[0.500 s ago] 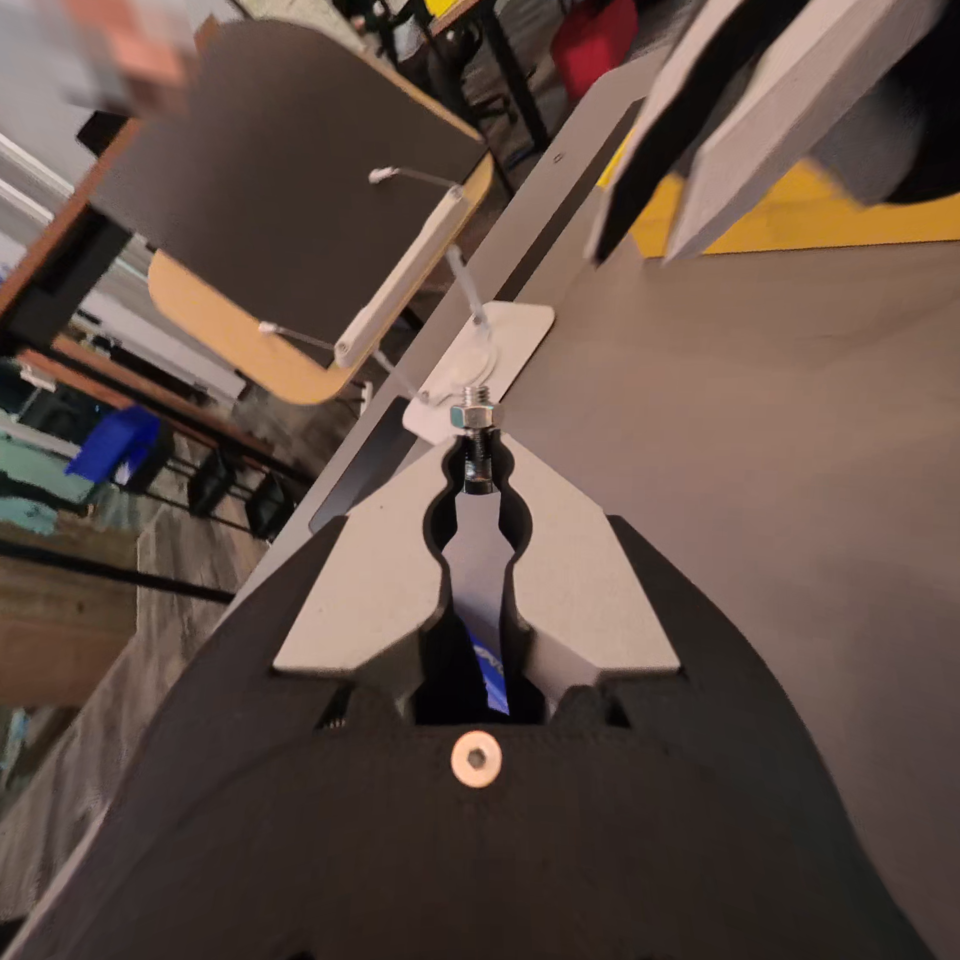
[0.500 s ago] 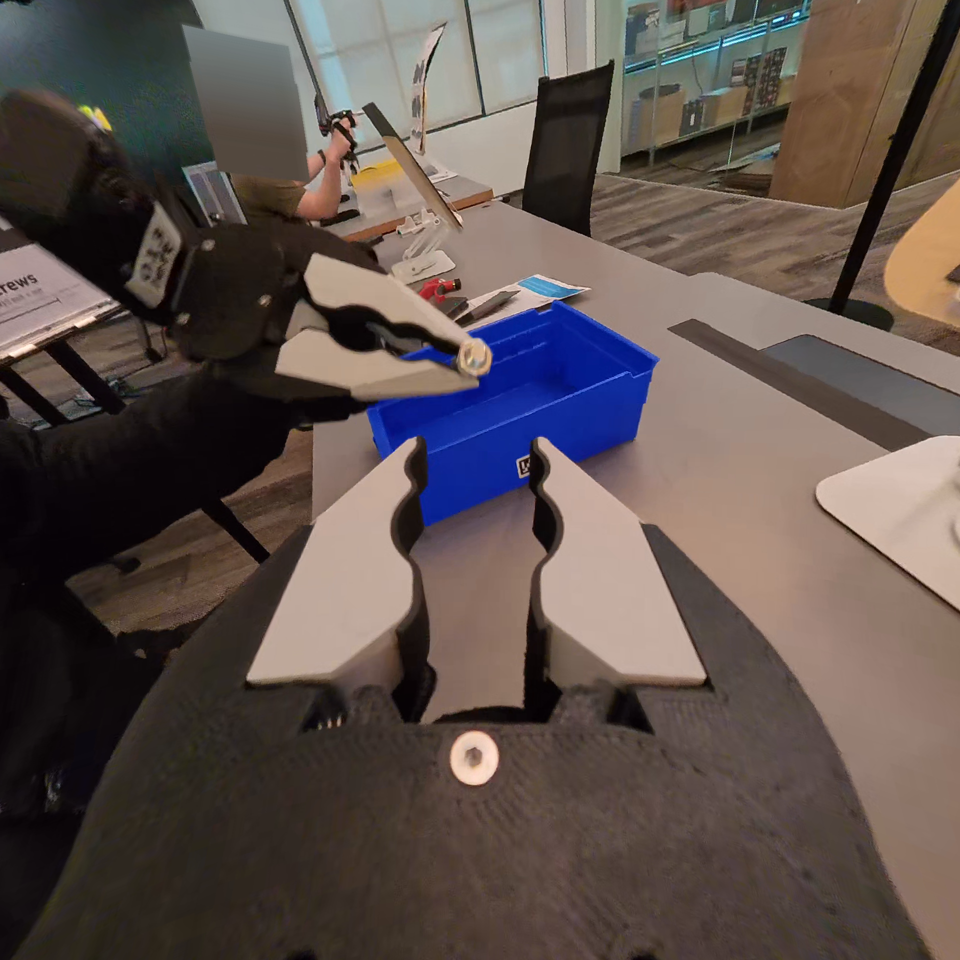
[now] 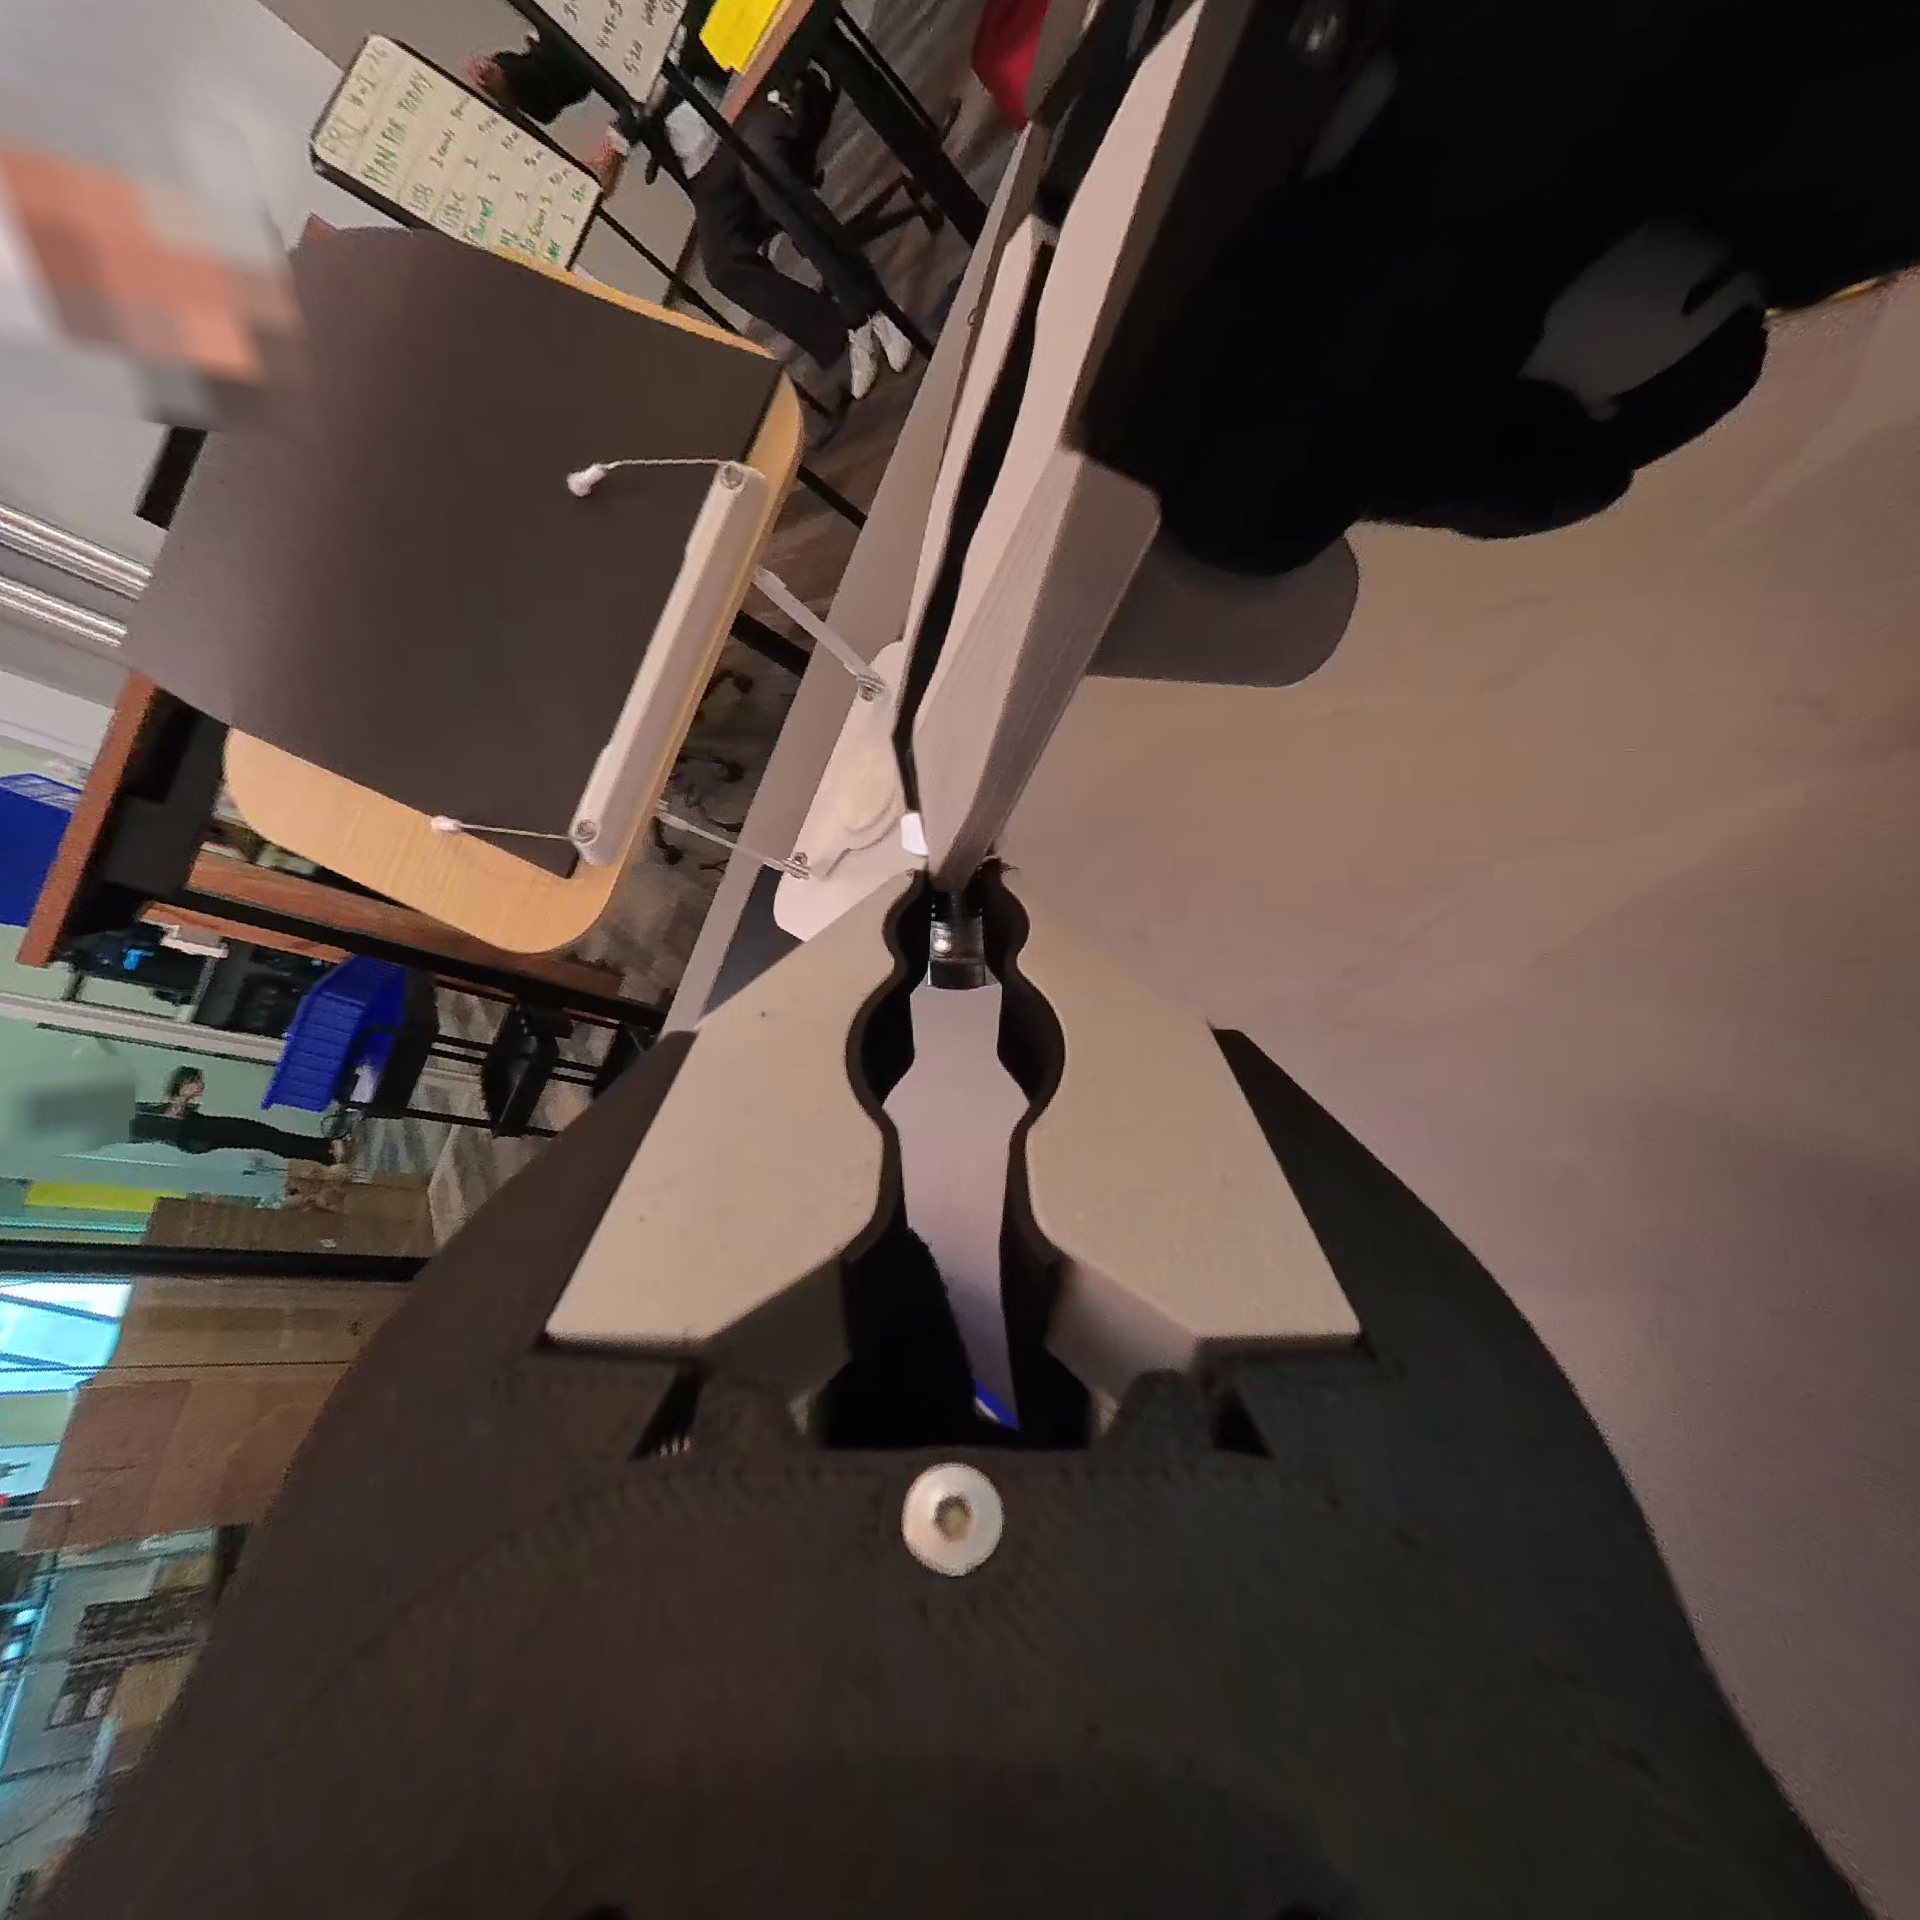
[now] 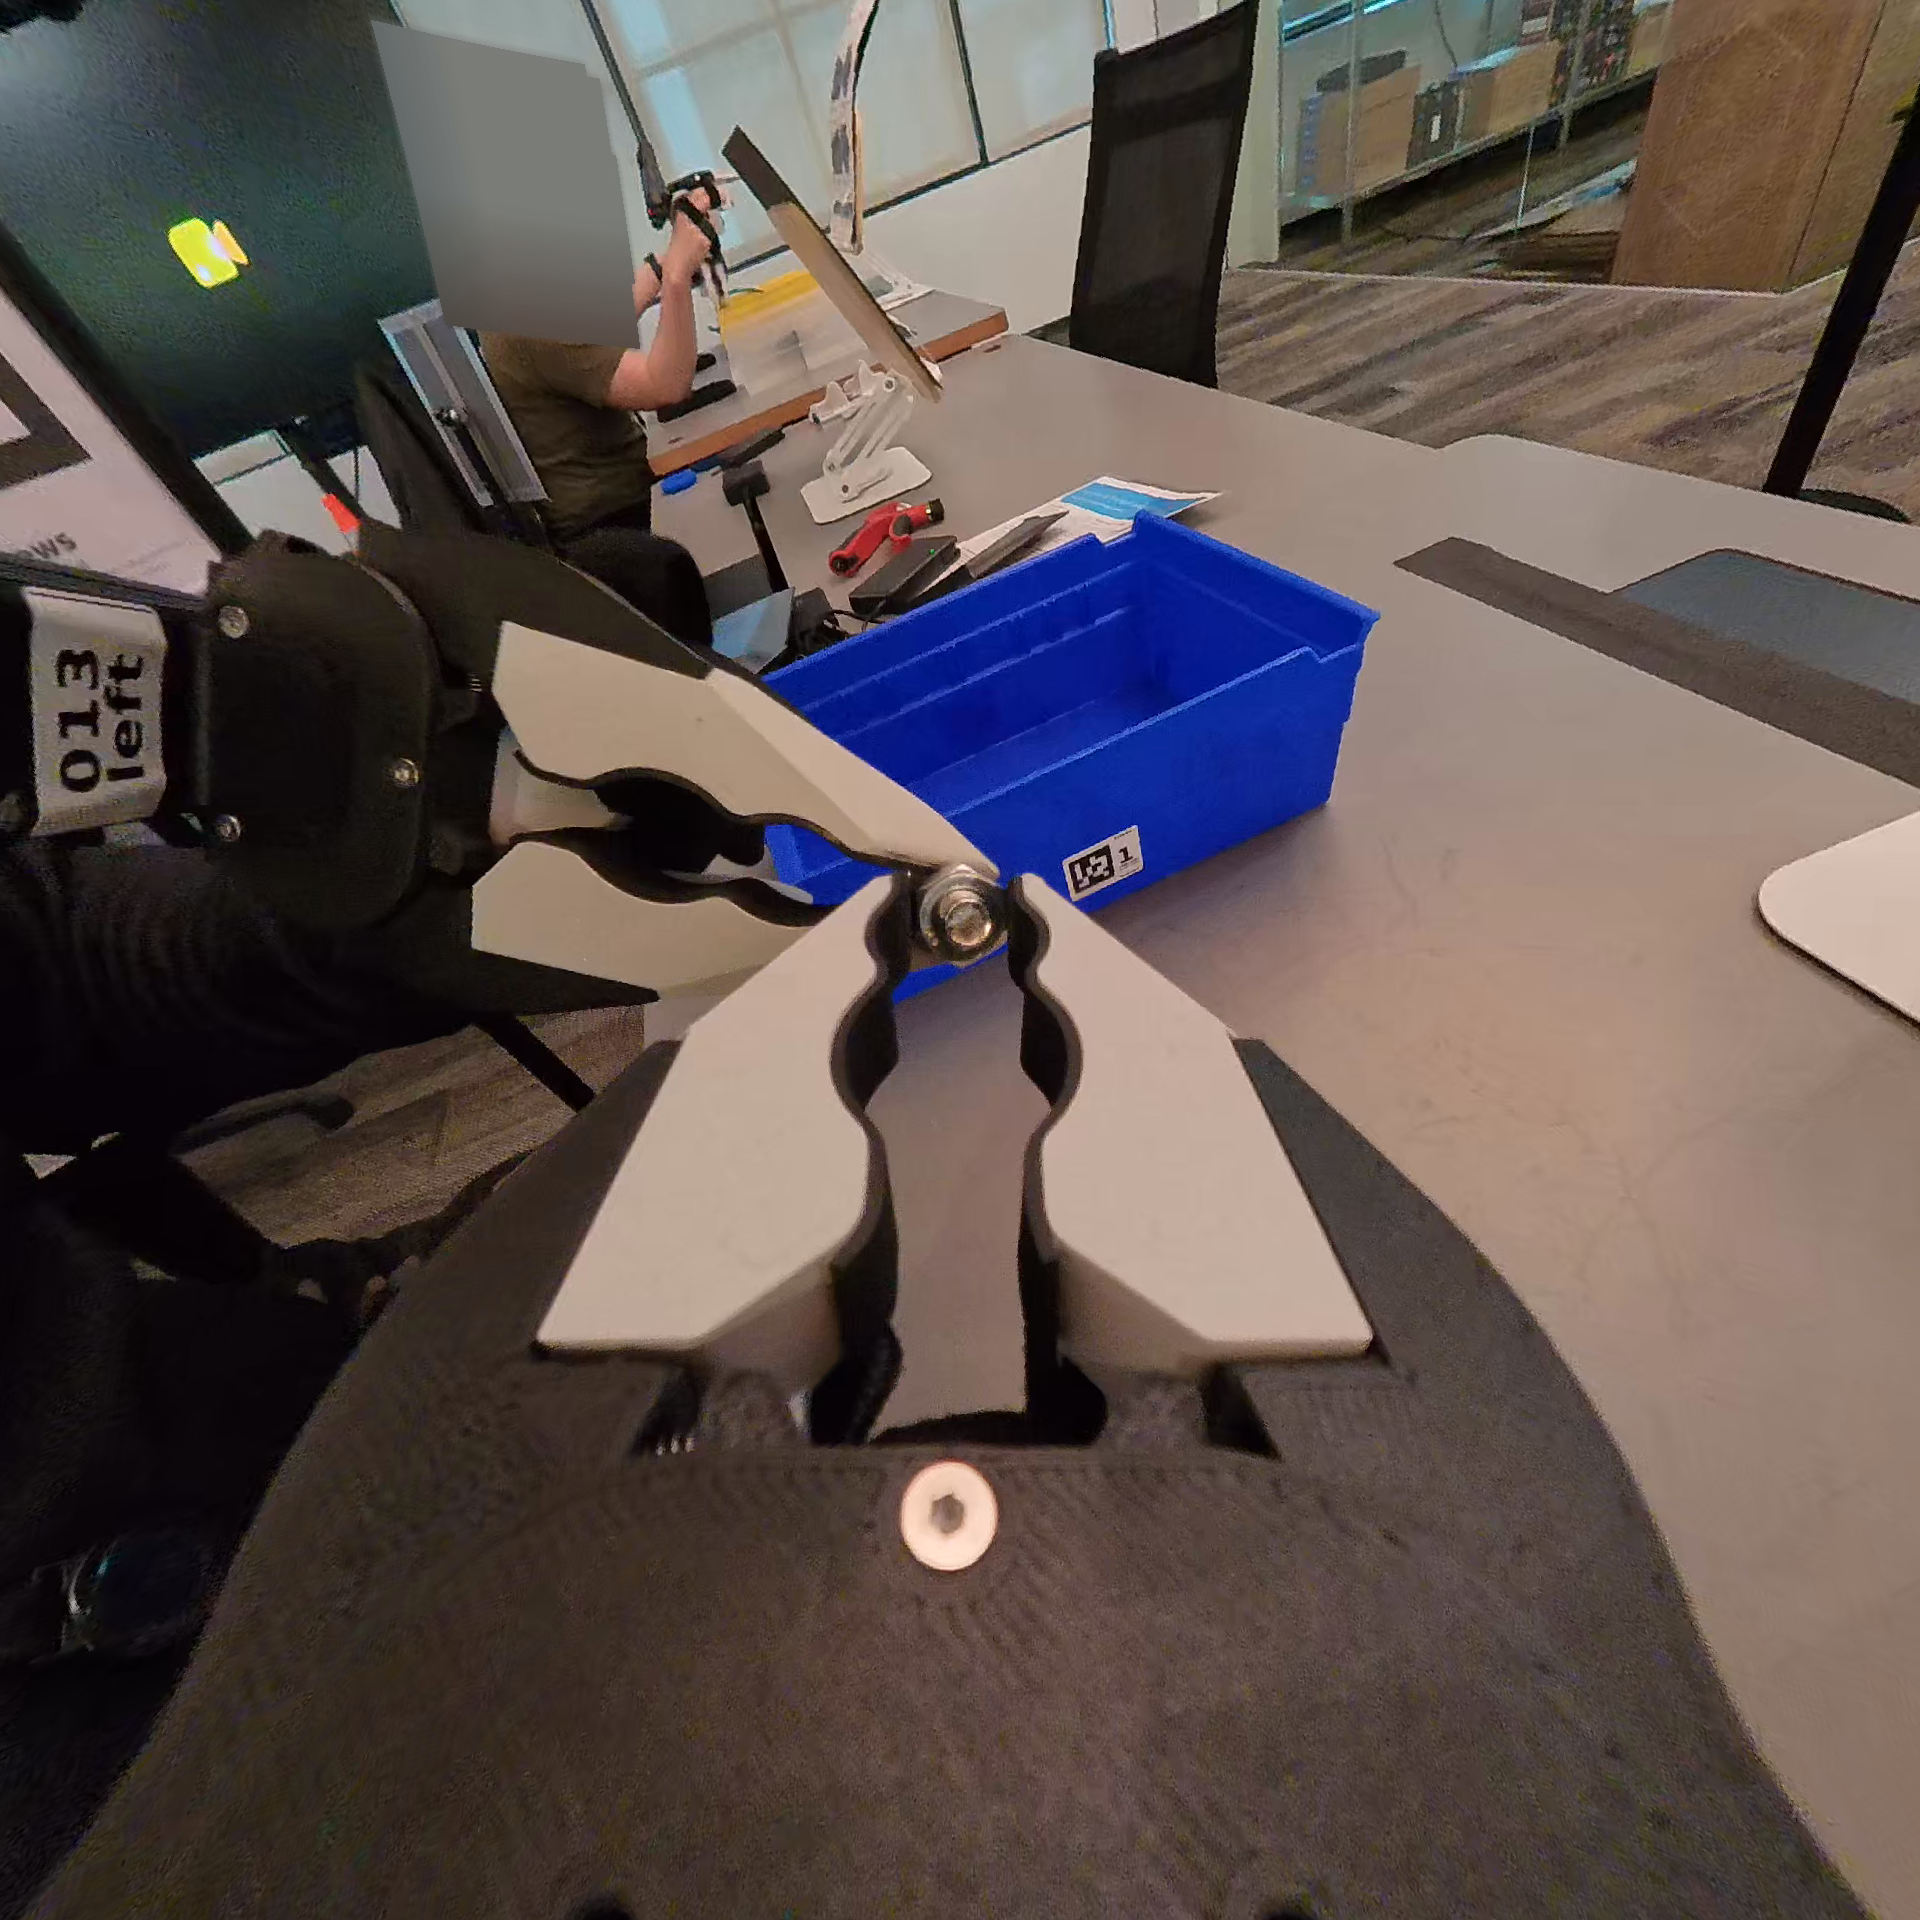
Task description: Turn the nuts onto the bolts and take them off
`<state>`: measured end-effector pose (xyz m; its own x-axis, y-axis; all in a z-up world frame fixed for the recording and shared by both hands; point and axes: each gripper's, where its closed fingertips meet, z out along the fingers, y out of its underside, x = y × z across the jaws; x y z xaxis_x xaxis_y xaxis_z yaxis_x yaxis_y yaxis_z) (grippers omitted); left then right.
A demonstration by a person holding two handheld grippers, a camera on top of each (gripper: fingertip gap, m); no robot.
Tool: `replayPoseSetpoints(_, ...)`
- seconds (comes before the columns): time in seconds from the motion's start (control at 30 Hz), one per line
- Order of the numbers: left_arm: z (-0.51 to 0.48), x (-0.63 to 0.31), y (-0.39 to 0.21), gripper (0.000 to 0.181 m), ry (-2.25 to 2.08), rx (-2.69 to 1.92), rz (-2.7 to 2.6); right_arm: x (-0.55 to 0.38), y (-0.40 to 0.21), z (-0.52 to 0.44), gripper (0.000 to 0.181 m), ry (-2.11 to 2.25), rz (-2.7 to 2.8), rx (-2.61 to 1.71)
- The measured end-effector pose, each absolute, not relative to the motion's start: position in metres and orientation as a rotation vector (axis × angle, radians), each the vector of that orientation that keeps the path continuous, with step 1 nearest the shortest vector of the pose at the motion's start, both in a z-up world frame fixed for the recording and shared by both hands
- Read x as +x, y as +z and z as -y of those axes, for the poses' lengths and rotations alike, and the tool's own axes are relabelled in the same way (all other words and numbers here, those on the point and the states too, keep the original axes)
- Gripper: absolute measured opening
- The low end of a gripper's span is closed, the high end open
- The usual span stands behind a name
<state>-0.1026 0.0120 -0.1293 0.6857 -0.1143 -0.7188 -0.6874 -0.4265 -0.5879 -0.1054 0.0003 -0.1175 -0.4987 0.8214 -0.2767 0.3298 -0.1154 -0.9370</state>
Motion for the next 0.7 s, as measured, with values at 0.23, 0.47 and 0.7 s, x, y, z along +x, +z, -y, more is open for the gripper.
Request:
replayPoseSetpoints(0.23, -0.014, -0.101, -0.132, 0.007, 0.718, -1.92, -0.613, -0.104, -0.122, -0.002, 0.015, 1.636, 1.77, -1.259)
replayPoseSetpoints(0.47, -0.015, -0.101, -0.137, 0.041, 0.589, -1.951, -0.554, -0.104, -0.127, -0.013, 0.015, 1.548, 1.775, -1.257)
replayPoseSetpoints(0.7, -0.018, -0.104, -0.154, 0.038, 0.479, -1.998, -0.511, -0.098, -0.131, -0.014, 0.016, 1.451, 1.833, -1.229)
